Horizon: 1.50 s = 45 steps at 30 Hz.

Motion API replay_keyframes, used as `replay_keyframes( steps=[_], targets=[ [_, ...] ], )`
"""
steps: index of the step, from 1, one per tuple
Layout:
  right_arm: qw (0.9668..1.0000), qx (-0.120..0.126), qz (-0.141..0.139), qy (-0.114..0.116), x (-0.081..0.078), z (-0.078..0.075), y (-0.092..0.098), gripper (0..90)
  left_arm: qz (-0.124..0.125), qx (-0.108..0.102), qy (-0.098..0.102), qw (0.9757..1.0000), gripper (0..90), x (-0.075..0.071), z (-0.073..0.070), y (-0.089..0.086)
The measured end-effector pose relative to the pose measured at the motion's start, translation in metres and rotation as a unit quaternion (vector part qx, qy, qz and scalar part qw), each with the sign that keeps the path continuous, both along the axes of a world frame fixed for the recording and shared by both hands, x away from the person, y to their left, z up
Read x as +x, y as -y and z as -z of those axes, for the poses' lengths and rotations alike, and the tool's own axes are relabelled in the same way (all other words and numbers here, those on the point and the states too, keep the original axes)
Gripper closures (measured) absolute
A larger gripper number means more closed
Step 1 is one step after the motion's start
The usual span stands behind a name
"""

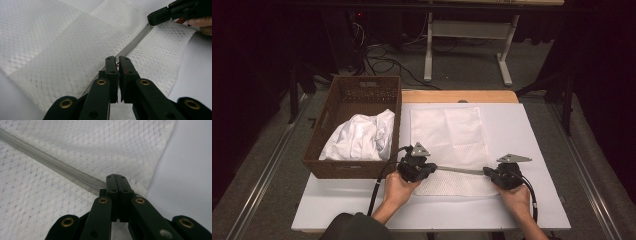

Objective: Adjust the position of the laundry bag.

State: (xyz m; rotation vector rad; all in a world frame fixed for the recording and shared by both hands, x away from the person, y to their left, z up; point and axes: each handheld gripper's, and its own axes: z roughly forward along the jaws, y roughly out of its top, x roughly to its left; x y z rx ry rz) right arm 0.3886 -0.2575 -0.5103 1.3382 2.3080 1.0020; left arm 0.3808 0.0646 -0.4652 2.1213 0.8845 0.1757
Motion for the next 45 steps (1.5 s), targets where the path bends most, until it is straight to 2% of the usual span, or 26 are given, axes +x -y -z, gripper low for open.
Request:
replay_keyframes(
  steps=[13,17,18,19,20,24,35,36,40,42,43,45],
  targets=[
    [1.0000,-0.007,0.000,0.002,-0.001,0.000,-0.002,90.0,-0.001,0.011,0.002,0.9999,86.4,-0.002,0.001,-0.004],
    [1.0000,-0.008,-0.003,0.003,0.000,-0.001,-0.002,90.0,-0.005,0.007,-0.001,1.0000,86.4,-0.005,0.001,-0.007],
    [0.9999,-0.014,-0.006,0.000,0.000,-0.001,-0.003,90.0,-0.004,0.007,0.003,1.0000,86.4,-0.008,0.000,-0.008],
    [0.9999,-0.016,-0.006,0.000,0.001,-0.002,-0.003,90.0,-0.004,0.019,0.011,0.9998,86.4,-0.013,0.000,-0.008],
    [0.9998,-0.017,-0.007,0.000,0.001,-0.002,-0.003,90.0,-0.004,0.019,0.011,0.9998,86.4,-0.013,0.000,-0.008],
    [0.9999,-0.016,-0.006,-0.001,0.001,-0.002,-0.003,90.0,-0.020,0.011,0.001,0.9997,86.4,-0.013,0.003,-0.017],
    [0.9999,-0.013,-0.004,-0.005,0.002,-0.002,-0.003,90.0,-0.041,0.026,0.013,0.9987,86.3,-0.017,0.004,-0.030],
    [0.9999,-0.015,-0.004,-0.004,0.002,-0.002,-0.003,90.0,-0.038,0.036,0.016,0.9985,86.3,-0.019,0.005,-0.031],
    [0.9999,-0.016,-0.005,-0.004,0.002,-0.002,-0.003,90.0,-0.038,0.047,0.021,0.9980,86.3,-0.022,0.006,-0.034],
    [0.9999,-0.016,-0.005,-0.003,0.002,-0.002,-0.003,90.0,-0.047,0.074,0.030,0.9957,86.3,-0.021,0.007,-0.036],
    [0.9998,-0.017,-0.005,-0.004,0.001,-0.002,-0.003,90.0,-0.049,0.081,0.031,0.9950,86.3,-0.021,0.008,-0.036],
    [0.9998,-0.020,-0.005,0.001,0.001,-0.002,-0.004,90.0,-0.050,0.080,0.031,0.9950,86.3,-0.020,0.009,-0.037]
  ],
)
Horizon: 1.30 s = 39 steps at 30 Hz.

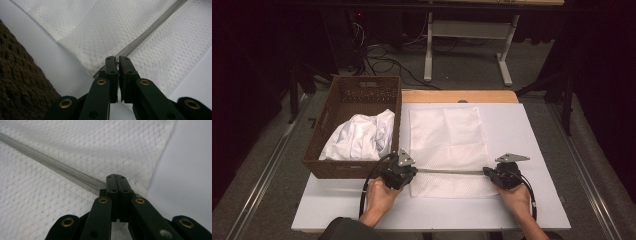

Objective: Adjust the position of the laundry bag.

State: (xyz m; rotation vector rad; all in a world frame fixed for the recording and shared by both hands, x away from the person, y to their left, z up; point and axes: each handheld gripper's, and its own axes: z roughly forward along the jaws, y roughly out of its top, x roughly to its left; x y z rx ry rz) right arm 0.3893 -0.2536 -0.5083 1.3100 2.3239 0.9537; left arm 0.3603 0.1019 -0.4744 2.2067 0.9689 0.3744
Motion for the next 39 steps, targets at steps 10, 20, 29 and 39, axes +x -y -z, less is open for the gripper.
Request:
replay_keyframes(
  steps=[10,20,29,39],
  targets=[
    [1.0000,-0.008,-0.001,0.005,-0.001,0.000,-0.001,90.0,-0.017,0.016,-0.001,0.9997,86.2,0.000,0.003,-0.009],
    [0.9997,-0.019,0.001,0.014,-0.005,-0.001,-0.003,89.3,-0.009,0.025,-0.015,0.9995,85.3,0.001,0.016,-0.009],
    [0.9999,-0.004,-0.003,0.010,-0.007,-0.002,0.001,78.2,-0.007,-0.012,-0.023,0.9996,79.9,-0.001,0.012,-0.013],
    [0.9998,0.018,0.001,-0.001,-0.012,-0.015,-0.005,56.9,0.009,-0.065,-0.017,0.9977,69.1,-0.006,0.005,-0.010]
  ],
)
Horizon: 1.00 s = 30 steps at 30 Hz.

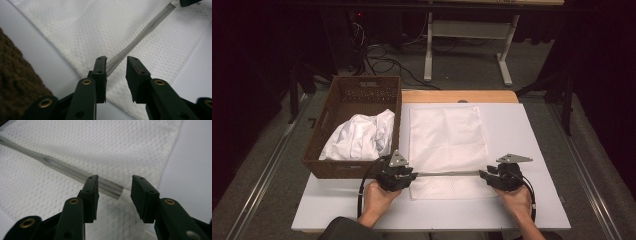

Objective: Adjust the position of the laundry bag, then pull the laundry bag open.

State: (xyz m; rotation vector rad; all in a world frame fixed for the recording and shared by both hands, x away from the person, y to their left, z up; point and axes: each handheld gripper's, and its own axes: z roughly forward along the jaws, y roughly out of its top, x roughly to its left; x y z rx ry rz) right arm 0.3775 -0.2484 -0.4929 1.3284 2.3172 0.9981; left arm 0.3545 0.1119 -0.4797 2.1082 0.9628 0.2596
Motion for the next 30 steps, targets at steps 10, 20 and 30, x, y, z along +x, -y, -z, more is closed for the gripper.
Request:
replay_keyframes(
  steps=[10,20,30],
  targets=[
    [0.9997,0.008,-0.022,-0.002,-0.001,0.000,-0.007,51.8,0.028,-0.024,-0.012,0.9992,60.5,-0.001,0.004,0.022],
    [0.9991,0.005,-0.042,0.009,-0.001,-0.003,-0.018,51.4,0.077,0.001,-0.015,0.9969,49.8,-0.004,0.014,0.064],
    [0.9967,-0.006,-0.075,0.030,-0.002,-0.010,-0.031,49.0,0.073,0.019,-0.022,0.9969,48.7,-0.002,0.021,0.074]
  ],
)
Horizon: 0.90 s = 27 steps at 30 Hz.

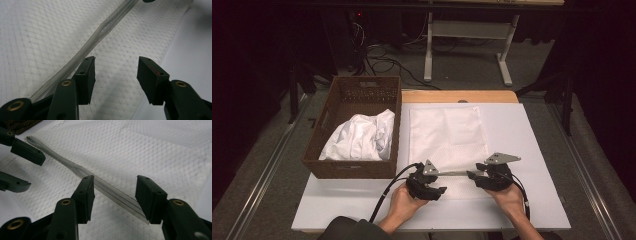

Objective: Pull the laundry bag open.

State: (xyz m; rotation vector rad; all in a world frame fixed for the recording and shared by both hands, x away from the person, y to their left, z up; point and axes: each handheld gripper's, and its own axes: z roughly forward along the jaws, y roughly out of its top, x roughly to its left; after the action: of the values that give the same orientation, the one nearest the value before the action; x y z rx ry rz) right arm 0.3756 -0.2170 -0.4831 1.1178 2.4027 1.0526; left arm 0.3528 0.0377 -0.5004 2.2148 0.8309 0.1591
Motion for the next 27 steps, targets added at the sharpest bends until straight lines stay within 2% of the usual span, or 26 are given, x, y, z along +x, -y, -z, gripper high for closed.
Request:
replay_keyframes(
  steps=[5,8,11,17,19,21,27],
  targets=[
    [0.9997,-0.003,-0.014,-0.020,0.000,-0.003,-0.010,48.2,0.002,0.004,0.002,1.0000,47.5,-0.001,0.002,0.003],
    [0.9994,-0.008,-0.024,-0.026,0.002,-0.003,-0.017,48.3,0.004,0.022,0.001,0.9997,46.7,0.004,0.007,0.009],
    [0.9990,-0.025,-0.028,-0.023,0.004,0.000,-0.022,48.5,0.009,0.030,0.009,0.9995,45.5,0.003,0.009,0.012],
    [0.9991,-0.029,-0.027,-0.016,0.011,0.001,-0.027,49.0,0.015,0.035,0.015,0.9991,43.8,0.002,0.010,0.012],
    [0.9989,-0.032,-0.028,-0.019,0.017,0.004,-0.034,48.8,0.018,0.041,0.021,0.9988,42.2,0.001,0.011,0.014],
    [0.9985,-0.039,-0.033,-0.021,0.020,0.007,-0.039,48.7,0.021,0.047,0.029,0.9983,40.6,-0.001,0.011,0.015],
    [0.9975,-0.057,-0.037,-0.017,0.026,0.012,-0.051,48.5,0.024,0.047,0.032,0.9981,39.7,-0.002,0.012,0.015]
  ],
)
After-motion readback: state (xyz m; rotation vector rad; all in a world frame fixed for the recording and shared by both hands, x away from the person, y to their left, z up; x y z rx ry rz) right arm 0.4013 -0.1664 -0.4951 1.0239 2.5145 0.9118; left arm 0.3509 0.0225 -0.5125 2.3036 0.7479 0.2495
